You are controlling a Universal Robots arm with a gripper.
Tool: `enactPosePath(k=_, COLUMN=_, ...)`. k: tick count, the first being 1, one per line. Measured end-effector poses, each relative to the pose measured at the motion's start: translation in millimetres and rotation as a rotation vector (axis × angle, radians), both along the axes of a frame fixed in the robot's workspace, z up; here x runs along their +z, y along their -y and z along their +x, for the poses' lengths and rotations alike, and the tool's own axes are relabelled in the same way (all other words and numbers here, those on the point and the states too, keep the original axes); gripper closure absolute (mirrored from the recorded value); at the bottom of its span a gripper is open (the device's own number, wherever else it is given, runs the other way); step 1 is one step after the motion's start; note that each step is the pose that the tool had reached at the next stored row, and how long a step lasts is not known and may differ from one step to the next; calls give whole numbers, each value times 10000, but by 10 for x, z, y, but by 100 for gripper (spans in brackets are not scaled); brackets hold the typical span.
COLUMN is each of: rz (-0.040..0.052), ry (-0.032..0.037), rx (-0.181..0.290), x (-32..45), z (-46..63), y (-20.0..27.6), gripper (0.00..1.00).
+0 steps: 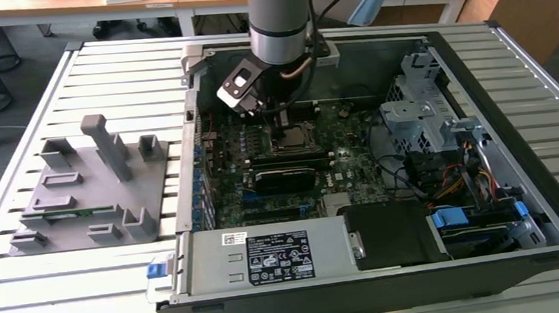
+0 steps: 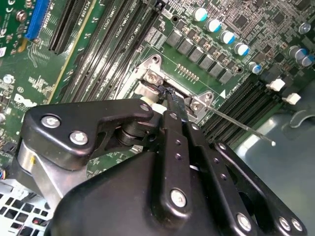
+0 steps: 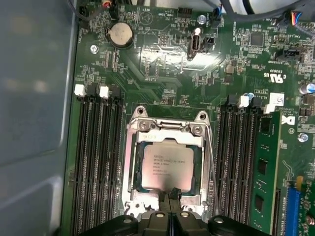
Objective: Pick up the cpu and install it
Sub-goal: 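Close the cpu cover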
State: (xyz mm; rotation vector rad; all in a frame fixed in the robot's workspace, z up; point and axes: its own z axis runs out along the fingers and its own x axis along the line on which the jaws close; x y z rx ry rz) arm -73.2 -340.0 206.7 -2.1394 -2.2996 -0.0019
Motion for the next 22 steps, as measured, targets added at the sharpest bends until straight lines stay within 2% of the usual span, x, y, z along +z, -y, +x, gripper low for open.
enactPosePath(k=6, rz=-2, ry=-1, rx=17, x=-59, z=-11, y=0, gripper=89)
enactPosePath(k=16, rz=-2, ry=-1, rx=30, x=-73, z=-14, y=0, gripper=89)
enactPosePath(k=19, rz=-1, ry=0, rx=31, x=-50, z=-14, y=0, gripper=89)
enactPosePath(k=22, rz=-1, ry=0, rx=33, x=11, z=-15, y=0, gripper=89)
